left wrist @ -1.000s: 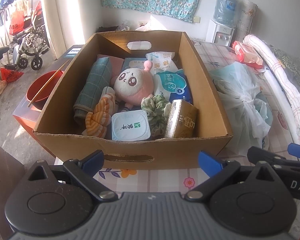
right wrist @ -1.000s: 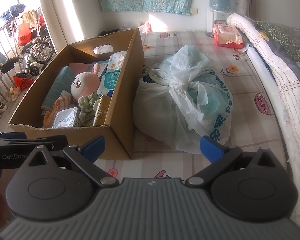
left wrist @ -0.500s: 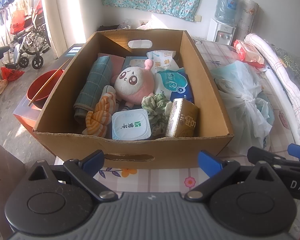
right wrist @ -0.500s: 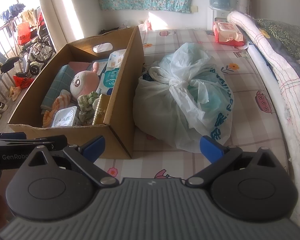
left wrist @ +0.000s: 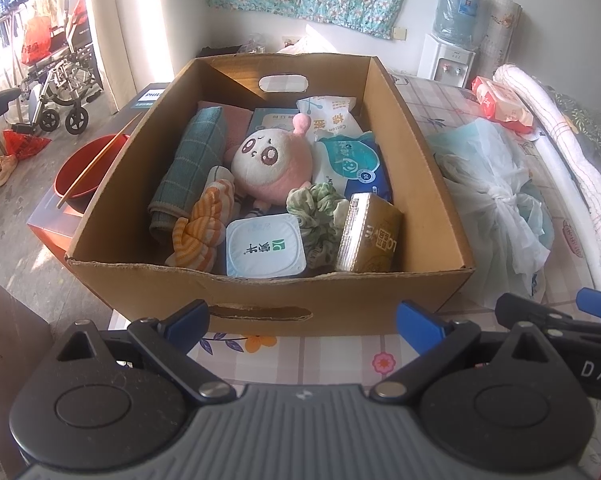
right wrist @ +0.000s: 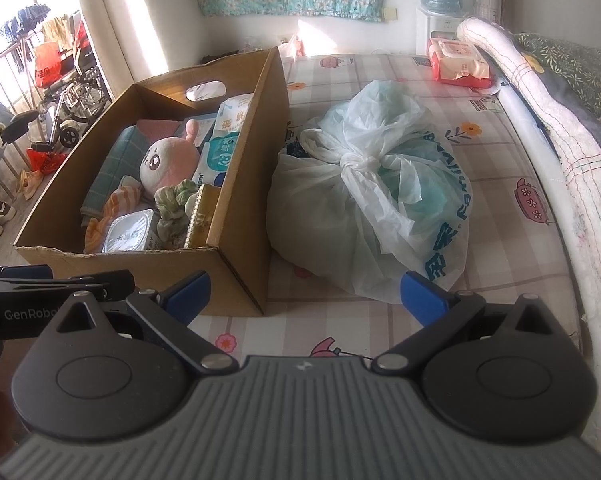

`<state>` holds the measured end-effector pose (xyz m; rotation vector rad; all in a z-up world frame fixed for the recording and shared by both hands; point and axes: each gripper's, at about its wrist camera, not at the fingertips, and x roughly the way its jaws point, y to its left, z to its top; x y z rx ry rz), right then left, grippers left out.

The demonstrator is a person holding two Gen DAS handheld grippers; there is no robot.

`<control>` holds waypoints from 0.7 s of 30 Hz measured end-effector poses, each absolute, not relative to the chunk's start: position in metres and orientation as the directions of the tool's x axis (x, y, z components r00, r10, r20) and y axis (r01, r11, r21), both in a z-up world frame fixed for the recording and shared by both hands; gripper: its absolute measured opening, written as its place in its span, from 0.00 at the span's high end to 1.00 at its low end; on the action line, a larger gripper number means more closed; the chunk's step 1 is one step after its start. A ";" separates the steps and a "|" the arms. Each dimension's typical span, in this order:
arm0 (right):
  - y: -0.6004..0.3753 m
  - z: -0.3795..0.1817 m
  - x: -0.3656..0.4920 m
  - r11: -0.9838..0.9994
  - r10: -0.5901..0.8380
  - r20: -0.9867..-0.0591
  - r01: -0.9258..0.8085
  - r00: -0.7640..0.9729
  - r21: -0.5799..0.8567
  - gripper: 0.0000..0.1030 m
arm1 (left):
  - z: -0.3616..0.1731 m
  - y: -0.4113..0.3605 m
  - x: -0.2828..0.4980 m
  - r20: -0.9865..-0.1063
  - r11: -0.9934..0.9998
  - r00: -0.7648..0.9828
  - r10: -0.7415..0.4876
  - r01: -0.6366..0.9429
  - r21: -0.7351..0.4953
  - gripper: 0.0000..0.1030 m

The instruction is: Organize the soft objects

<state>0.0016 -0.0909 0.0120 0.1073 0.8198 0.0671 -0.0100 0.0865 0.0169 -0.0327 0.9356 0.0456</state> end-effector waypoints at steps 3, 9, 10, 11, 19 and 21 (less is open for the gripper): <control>-0.091 0.011 0.002 0.992 0.102 -0.728 -0.018 0.678 0.122 0.01 | 0.016 0.087 -0.010 -0.806 0.998 0.591 0.026 -0.055 -0.008 0.03; -0.091 0.011 0.004 0.992 0.103 -0.731 -0.018 0.675 0.123 0.01 | 0.015 0.087 -0.010 -0.807 0.998 0.590 0.027 -0.056 -0.008 0.03; -0.091 0.011 0.004 0.992 0.103 -0.731 -0.019 0.675 0.123 0.01 | 0.015 0.087 -0.010 -0.807 0.998 0.589 0.028 -0.057 -0.008 0.03; -0.090 0.010 0.004 0.992 0.104 -0.732 -0.019 0.674 0.123 0.01 | 0.014 0.087 -0.010 -0.808 0.998 0.589 0.028 -0.058 -0.008 0.03; -0.090 0.010 0.005 0.992 0.105 -0.733 -0.020 0.672 0.124 0.01 | 0.013 0.088 -0.010 -0.810 0.998 0.586 0.028 -0.061 -0.009 0.03; -0.090 0.010 0.005 0.992 0.104 -0.733 -0.020 0.672 0.123 0.01 | 0.013 0.088 -0.010 -0.811 0.998 0.585 0.028 -0.061 -0.010 0.03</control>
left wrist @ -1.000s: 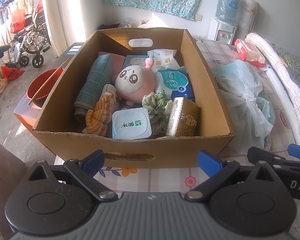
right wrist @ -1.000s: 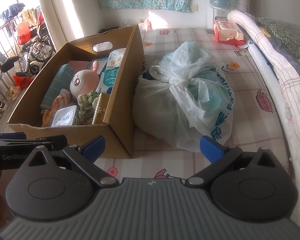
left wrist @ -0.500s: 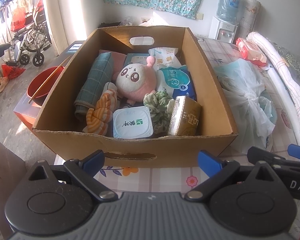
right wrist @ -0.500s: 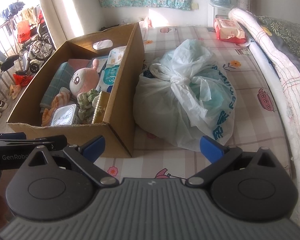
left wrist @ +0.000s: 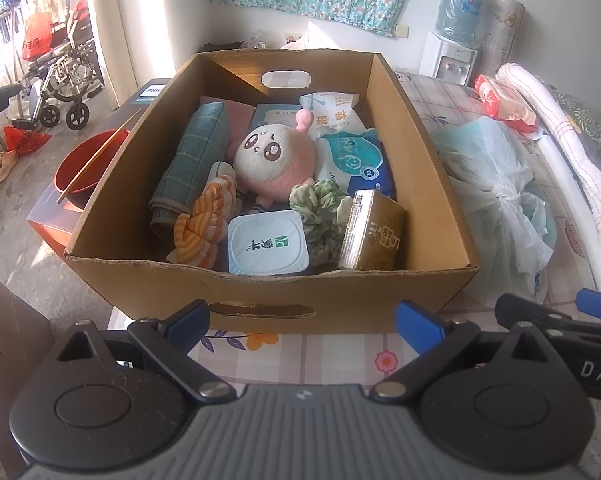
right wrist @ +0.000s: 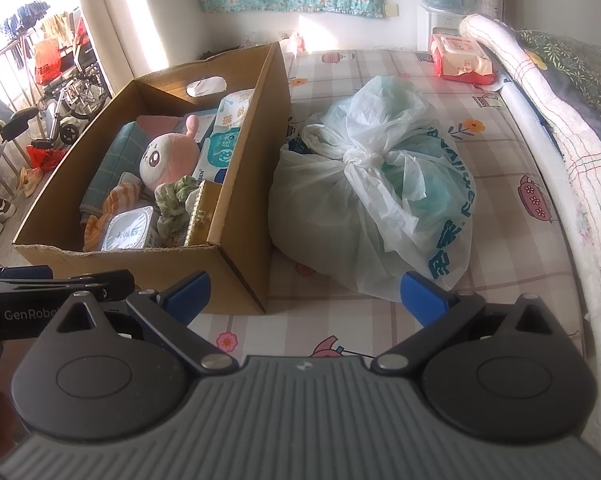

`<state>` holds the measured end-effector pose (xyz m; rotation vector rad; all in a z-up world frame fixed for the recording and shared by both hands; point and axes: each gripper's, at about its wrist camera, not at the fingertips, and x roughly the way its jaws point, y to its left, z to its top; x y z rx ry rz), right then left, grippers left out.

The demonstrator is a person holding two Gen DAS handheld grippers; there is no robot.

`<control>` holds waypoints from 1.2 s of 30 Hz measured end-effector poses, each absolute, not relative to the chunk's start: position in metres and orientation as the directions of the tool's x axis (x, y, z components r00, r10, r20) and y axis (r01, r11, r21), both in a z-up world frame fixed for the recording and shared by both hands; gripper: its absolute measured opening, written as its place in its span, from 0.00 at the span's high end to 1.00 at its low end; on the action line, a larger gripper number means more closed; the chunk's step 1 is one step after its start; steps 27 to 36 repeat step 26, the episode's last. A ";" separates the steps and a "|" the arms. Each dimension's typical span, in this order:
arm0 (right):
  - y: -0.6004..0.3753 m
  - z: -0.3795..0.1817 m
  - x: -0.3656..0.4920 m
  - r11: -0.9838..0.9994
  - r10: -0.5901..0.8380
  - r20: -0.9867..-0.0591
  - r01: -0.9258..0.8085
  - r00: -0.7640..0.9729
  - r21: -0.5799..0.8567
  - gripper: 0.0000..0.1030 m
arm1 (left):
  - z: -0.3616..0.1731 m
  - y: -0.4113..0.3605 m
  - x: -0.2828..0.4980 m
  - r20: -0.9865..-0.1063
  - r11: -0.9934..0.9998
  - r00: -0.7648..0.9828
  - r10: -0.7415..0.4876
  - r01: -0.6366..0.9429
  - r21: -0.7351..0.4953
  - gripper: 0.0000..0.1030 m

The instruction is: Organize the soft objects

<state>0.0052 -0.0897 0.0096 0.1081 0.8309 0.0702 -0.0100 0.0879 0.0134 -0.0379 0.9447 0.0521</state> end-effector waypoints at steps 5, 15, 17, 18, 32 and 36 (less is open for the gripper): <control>-0.090 0.010 0.005 0.992 0.105 -0.733 -0.020 0.672 0.124 0.01 | 0.013 0.088 -0.010 -0.810 0.998 0.585 0.029 -0.061 -0.009 0.03; -0.090 0.010 0.006 0.992 0.108 -0.733 -0.022 0.672 0.125 0.01 | 0.014 0.088 -0.010 -0.811 0.998 0.584 0.032 -0.063 -0.006 0.03; -0.089 0.010 0.006 0.992 0.109 -0.732 -0.024 0.672 0.126 0.01 | 0.014 0.088 -0.010 -0.811 0.998 0.585 0.032 -0.063 -0.006 0.03; -0.089 0.011 0.006 0.992 0.110 -0.731 -0.024 0.673 0.127 0.01 | 0.014 0.088 -0.011 -0.810 0.998 0.586 0.033 -0.063 -0.005 0.03; -0.090 0.011 0.006 0.991 0.112 -0.731 -0.025 0.674 0.129 0.01 | 0.016 0.088 -0.012 -0.809 0.998 0.587 0.037 -0.066 -0.002 0.03; -0.090 0.011 0.006 0.991 0.112 -0.731 -0.025 0.674 0.129 0.01 | 0.016 0.088 -0.012 -0.809 0.998 0.587 0.037 -0.066 -0.002 0.03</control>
